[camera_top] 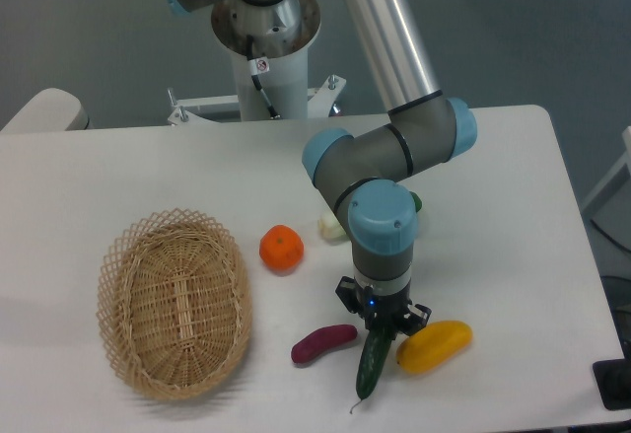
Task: Place the cucumber on the table
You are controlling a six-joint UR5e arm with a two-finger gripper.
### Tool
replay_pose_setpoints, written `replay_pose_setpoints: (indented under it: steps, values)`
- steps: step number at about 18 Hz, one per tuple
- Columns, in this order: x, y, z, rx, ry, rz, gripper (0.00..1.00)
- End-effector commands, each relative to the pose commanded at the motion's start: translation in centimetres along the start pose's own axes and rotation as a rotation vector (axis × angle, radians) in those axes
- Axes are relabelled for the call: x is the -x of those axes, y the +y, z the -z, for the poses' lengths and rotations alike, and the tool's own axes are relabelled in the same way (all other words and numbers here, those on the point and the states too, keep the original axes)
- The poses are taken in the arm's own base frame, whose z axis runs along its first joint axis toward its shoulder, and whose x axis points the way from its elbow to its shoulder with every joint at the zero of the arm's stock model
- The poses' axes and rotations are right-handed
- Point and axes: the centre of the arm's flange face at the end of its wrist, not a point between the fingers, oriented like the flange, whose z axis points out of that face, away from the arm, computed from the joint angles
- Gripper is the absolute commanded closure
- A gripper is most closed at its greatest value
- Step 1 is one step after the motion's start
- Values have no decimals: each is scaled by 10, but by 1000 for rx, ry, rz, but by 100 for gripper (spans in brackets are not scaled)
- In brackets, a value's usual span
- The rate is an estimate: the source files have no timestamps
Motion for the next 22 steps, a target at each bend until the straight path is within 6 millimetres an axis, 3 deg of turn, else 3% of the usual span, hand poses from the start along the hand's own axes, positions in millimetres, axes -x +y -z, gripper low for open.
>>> replay_pose_setpoints:
  steps: [1,2,4,8,11,17,22]
  values:
    - [1,-1,1,-3,-4,-1,3]
    - [1,-1,4,-5,-6,0,0]
    - [2,-2,12,-12,-16,-1,0]
    - [14,-8,62,-62,-82,-43,0]
    - [19,-4,84,-69,-114,-144,0]
    - [48,44,132,-44,-153,-336,0]
    - [82,118,163,24,-86,-524,0]
